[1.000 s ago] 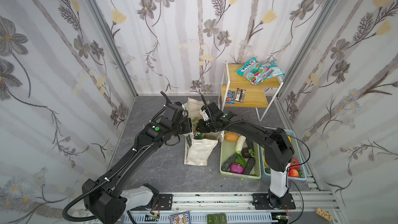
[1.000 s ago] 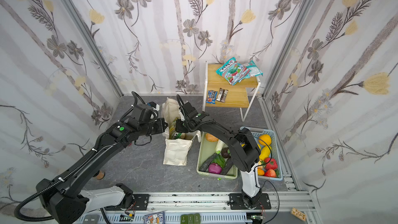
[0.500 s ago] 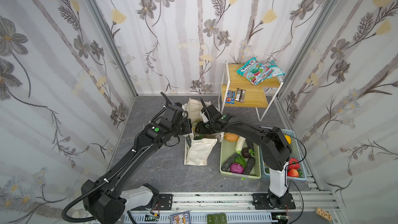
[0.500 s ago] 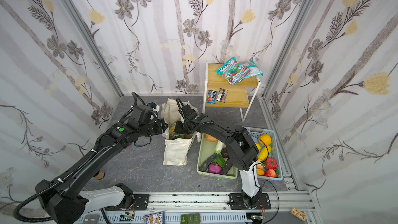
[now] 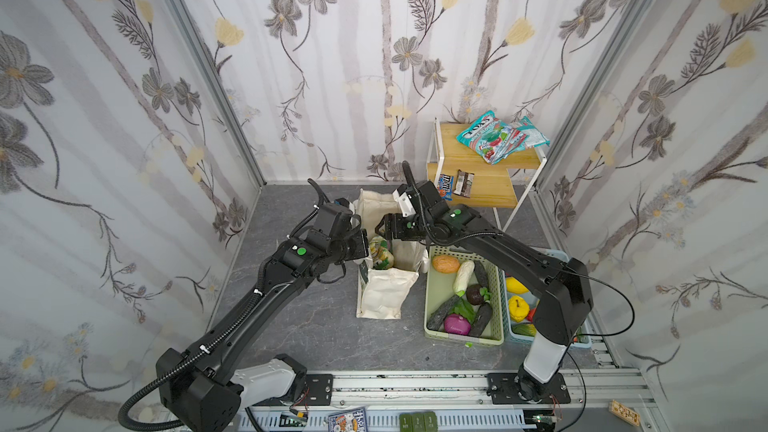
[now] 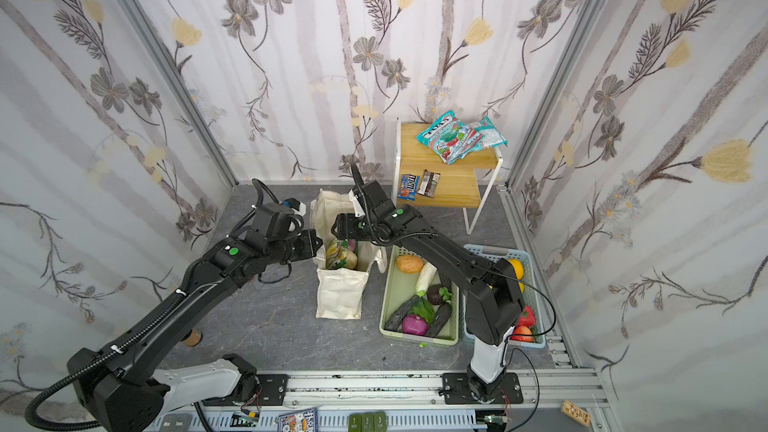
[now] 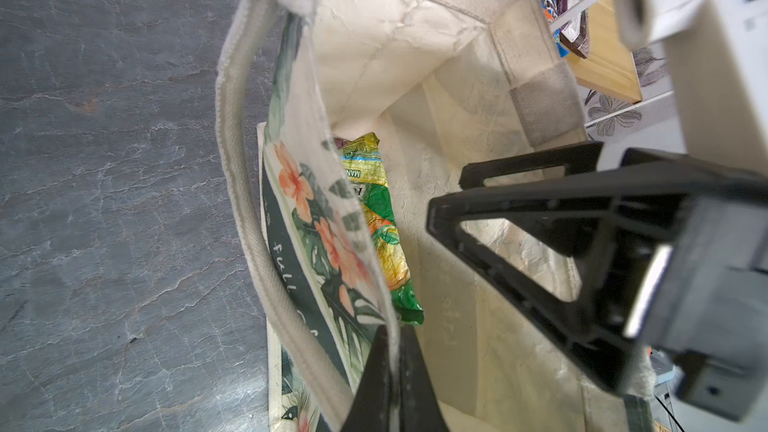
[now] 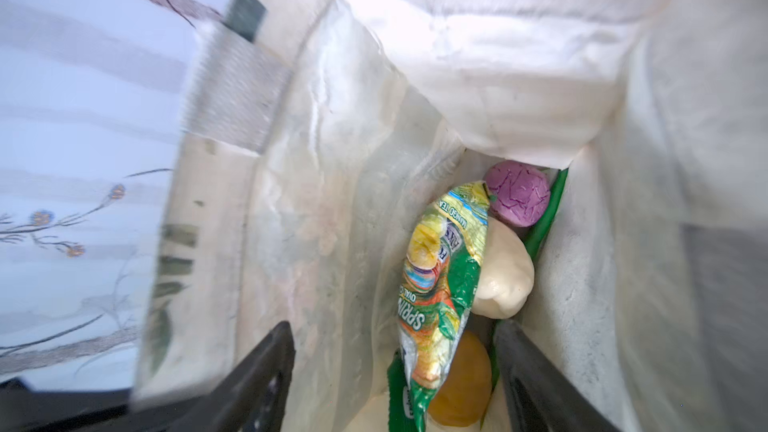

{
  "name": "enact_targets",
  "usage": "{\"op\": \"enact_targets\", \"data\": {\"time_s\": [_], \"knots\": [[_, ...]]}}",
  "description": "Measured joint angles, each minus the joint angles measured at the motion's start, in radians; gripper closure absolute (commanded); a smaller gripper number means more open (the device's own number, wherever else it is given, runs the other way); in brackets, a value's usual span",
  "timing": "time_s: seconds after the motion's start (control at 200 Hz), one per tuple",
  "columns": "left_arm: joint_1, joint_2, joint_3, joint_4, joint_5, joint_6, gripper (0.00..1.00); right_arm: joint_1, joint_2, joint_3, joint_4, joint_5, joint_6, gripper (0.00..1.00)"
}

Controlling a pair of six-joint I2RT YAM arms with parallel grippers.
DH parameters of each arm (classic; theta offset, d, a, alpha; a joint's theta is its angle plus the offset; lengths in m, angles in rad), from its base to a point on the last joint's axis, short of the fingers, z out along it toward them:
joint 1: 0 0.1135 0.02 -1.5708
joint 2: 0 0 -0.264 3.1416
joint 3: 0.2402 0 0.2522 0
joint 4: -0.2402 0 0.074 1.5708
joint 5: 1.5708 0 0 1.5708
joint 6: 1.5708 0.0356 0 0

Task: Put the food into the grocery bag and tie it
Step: 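Lower the candy bag into the tote and open the right gripper, then move the right gripper out of the bag to the green vegetable basket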

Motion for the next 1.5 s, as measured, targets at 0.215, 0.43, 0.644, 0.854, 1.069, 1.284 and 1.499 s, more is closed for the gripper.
{"op": "enact_targets", "data": {"time_s": [0.215, 0.43, 0.644, 0.854, 1.069, 1.284, 1.499], "knots": [[0.003, -0.001, -0.005, 0.002, 0.0, 0.0, 1.0, -0.049, -0.123, 0.0, 0.002, -0.044, -0.007, 0.23], [0.004, -0.001, -0.005, 0.002, 0.0, 0.0, 1.0, -0.143, -0.286, -0.081, 0.011, -0.074, -0.007, 0.22], [0.003, -0.001, -0.005, 0.002, 0.0, 0.0, 1.0, -0.272, -0.45, -0.366, 0.003, -0.031, -0.006, 0.24], [0.003, 0.007, -0.005, 0.005, 0.001, 0.0, 1.0, -0.292, -0.51, -0.597, -0.012, 0.037, -0.006, 0.29], [0.003, 0.011, -0.007, 0.018, 0.008, -0.001, 1.0, -0.233, -0.51, -0.767, -0.029, 0.103, 0.017, 0.29], [0.003, 0.008, -0.026, 0.035, 0.008, -0.014, 1.0, -0.131, -0.504, -0.85, -0.046, 0.14, 0.065, 0.3], [0.003, 0.003, -0.031, 0.042, 0.008, -0.017, 1.0, -0.076, -0.528, -0.91, -0.11, 0.163, 0.083, 0.27]]}}
